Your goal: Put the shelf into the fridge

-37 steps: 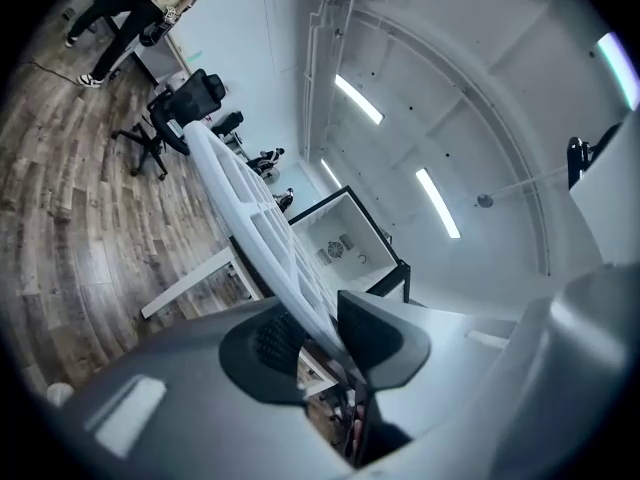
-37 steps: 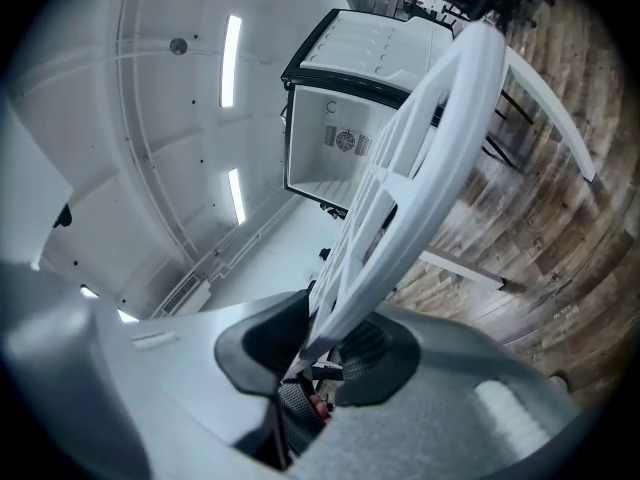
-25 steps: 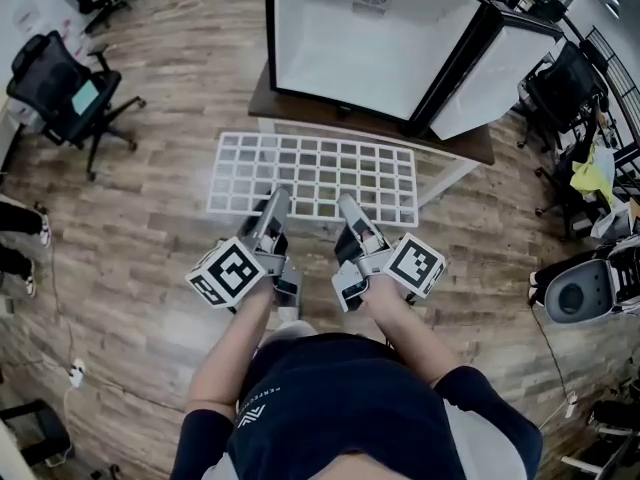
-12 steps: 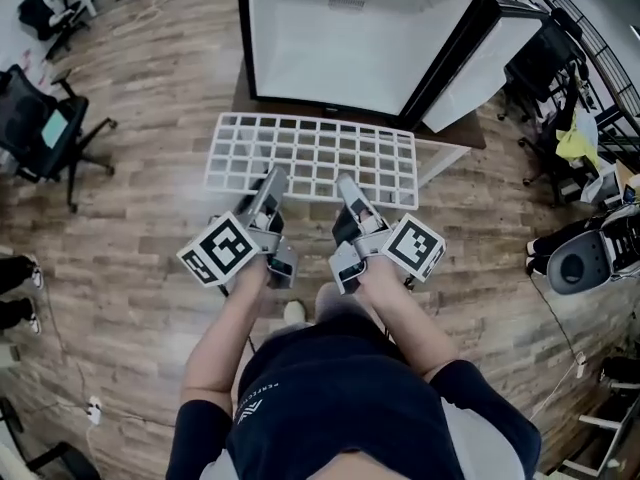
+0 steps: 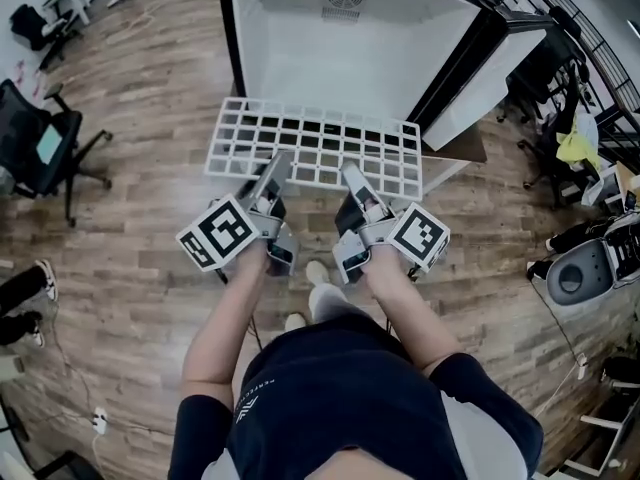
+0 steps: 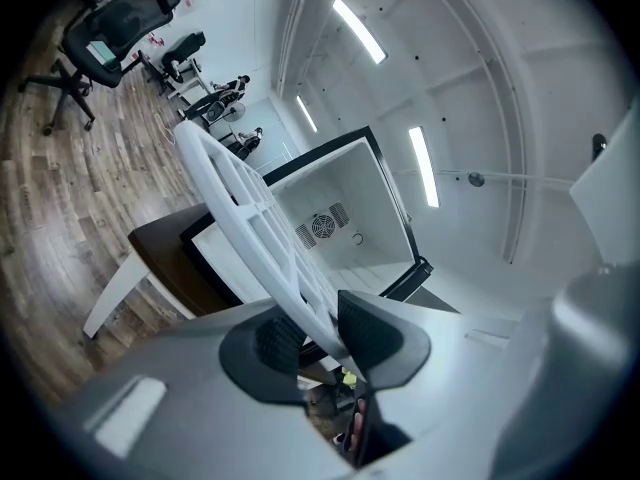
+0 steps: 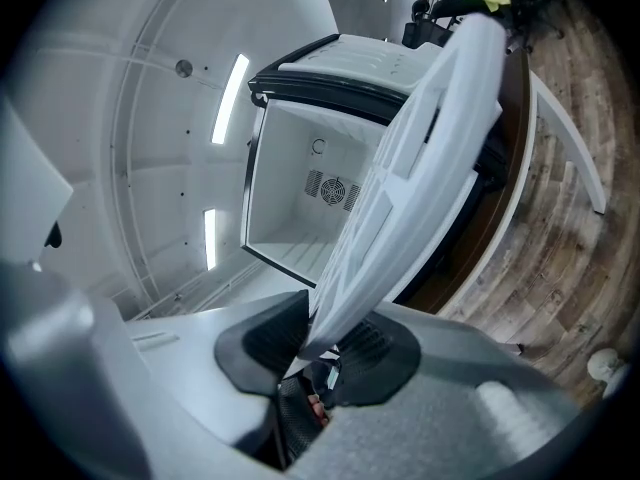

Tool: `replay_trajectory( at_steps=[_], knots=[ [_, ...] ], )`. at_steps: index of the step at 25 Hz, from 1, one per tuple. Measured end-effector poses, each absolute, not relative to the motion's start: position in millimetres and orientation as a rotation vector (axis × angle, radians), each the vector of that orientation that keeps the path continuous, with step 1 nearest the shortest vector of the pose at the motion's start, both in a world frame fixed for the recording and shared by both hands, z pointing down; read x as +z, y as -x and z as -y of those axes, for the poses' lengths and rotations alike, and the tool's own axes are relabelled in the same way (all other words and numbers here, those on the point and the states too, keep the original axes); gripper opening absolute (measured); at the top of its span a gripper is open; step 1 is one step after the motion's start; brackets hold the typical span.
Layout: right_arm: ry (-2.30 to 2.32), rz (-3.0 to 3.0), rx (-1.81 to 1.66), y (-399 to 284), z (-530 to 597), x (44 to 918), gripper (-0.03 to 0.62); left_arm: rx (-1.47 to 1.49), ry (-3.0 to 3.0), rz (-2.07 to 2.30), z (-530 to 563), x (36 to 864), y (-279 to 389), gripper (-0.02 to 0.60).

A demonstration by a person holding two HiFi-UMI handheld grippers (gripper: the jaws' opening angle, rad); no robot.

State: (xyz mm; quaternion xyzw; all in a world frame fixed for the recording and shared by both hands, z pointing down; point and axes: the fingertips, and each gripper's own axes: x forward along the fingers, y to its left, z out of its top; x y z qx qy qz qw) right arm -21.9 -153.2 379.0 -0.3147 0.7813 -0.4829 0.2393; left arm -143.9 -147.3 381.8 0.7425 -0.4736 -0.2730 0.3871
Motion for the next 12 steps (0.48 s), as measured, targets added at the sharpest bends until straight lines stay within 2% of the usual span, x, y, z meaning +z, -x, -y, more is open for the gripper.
replay_trajectory(
  at_steps=[12],
  knots=[
    [0.889, -2.121, -1.356, 19, 220, 379, 0.069, -0.676, -1.875, 1.187, 218, 381, 141, 0.104]
  ],
)
